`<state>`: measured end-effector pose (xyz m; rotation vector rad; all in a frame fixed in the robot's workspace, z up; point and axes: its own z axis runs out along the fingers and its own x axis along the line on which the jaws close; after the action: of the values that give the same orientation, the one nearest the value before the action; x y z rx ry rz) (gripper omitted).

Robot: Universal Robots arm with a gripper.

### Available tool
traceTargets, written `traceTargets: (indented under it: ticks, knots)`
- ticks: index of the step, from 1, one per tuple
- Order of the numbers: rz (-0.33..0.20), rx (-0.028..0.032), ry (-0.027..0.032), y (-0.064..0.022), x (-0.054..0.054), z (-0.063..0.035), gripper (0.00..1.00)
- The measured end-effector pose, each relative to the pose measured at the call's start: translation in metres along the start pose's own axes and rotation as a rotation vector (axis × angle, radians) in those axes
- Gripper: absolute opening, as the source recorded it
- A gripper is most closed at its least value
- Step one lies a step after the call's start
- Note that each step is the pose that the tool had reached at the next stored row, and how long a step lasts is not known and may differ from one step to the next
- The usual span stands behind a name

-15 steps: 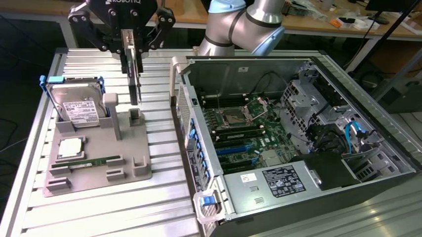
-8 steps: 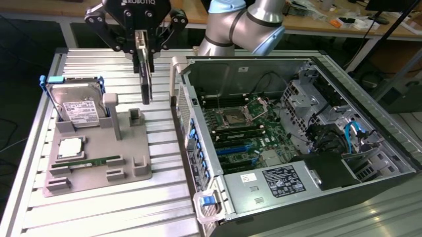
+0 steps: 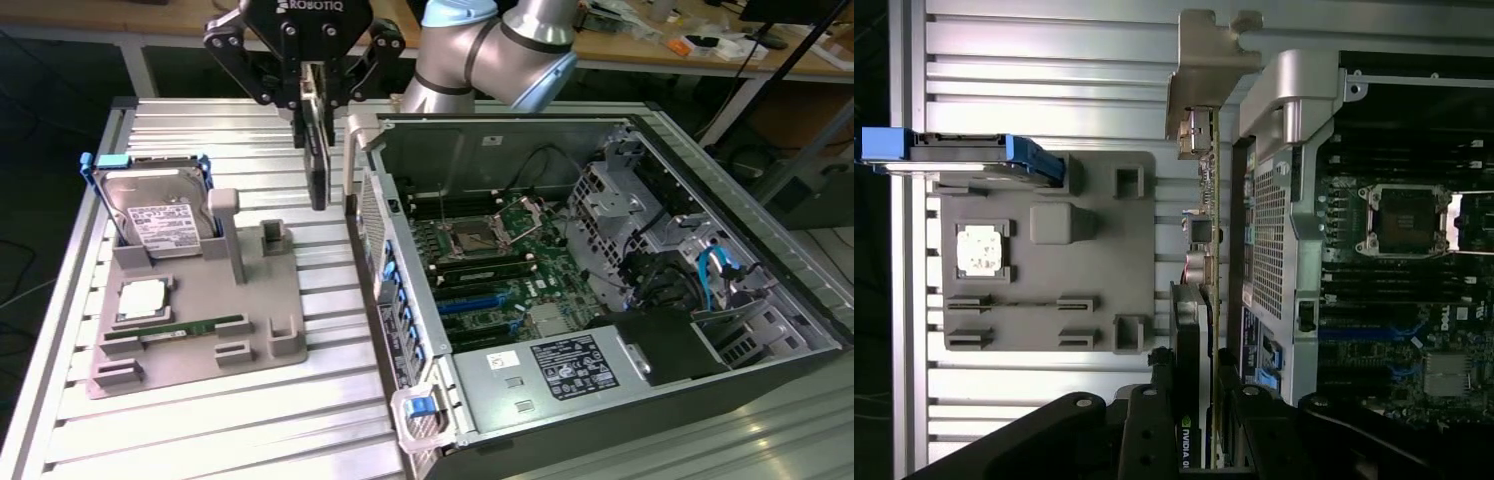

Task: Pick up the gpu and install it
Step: 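Pick up the gpu and move the gpu toward the slot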

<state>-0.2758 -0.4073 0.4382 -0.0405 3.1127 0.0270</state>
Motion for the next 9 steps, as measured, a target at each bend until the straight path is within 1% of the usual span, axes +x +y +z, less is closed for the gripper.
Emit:
traceTargets:
  ticks: [6,9]
  knots:
    - [0.0,0.0,0.0001,-0.0004,-0.016,0.0006,0.27]
    - [0.0,0.0,0.0,-0.0007,-0.026,0.001,0.27]
